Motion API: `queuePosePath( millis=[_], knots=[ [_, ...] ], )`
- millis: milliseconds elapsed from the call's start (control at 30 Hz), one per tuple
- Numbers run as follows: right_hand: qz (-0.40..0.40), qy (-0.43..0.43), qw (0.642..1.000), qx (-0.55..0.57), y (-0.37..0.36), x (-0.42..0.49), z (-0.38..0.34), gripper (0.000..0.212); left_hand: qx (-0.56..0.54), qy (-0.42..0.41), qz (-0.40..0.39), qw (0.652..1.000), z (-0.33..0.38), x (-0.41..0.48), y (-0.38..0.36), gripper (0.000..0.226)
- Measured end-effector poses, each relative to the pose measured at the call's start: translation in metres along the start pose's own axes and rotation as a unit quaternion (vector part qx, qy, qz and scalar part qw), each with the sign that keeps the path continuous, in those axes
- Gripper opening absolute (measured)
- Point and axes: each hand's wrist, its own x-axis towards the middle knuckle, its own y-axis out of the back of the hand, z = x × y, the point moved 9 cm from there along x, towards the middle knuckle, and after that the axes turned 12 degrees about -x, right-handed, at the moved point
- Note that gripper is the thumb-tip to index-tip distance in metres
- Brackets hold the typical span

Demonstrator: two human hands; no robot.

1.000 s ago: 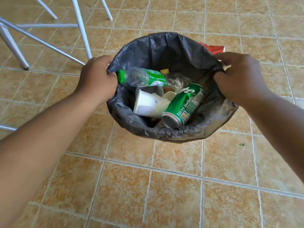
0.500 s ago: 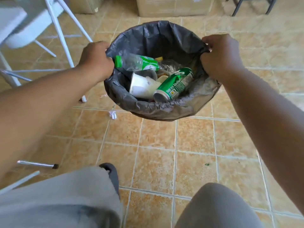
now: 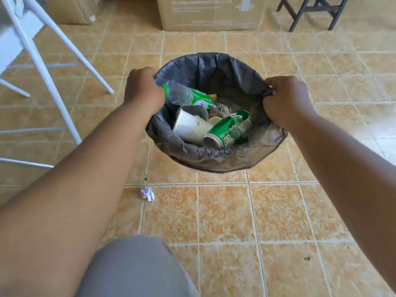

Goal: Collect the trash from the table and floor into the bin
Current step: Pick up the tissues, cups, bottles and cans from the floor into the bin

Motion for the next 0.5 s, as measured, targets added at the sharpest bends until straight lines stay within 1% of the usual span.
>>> queuePosePath(
  millis=[100, 167, 300, 400, 500],
  knots=[
    [-0.031, -0.004, 0.999, -0.014, -0.021, 0.018, -0.027, 0.045, 0.006, -0.004, 0.009, 1.000, -0.023, 0.020, 0.006, 0.027],
    [-0.036, -0.006, 0.999, 0.005, -0.027, 0.028, -0.046, 0.045, 0.005, 0.005, 0.020, 1.000, -0.036, 0.030, 0.014, 0.034],
    [-0.057, -0.002, 0.997, 0.042, -0.058, 0.048, -0.070, 0.039, 0.027, 0.009, 0.038, 0.999, -0.060, 0.051, 0.020, 0.028],
    [-0.074, 0.029, 0.996, 0.051, -0.085, 0.068, -0.086, 0.037, 0.047, 0.031, 0.057, 0.997, -0.086, 0.058, 0.022, 0.029],
    [-0.083, 0.077, 0.993, 0.040, -0.105, 0.093, -0.103, 0.036, 0.070, 0.052, 0.046, 0.995, -0.105, 0.061, 0.017, 0.029]
  ],
)
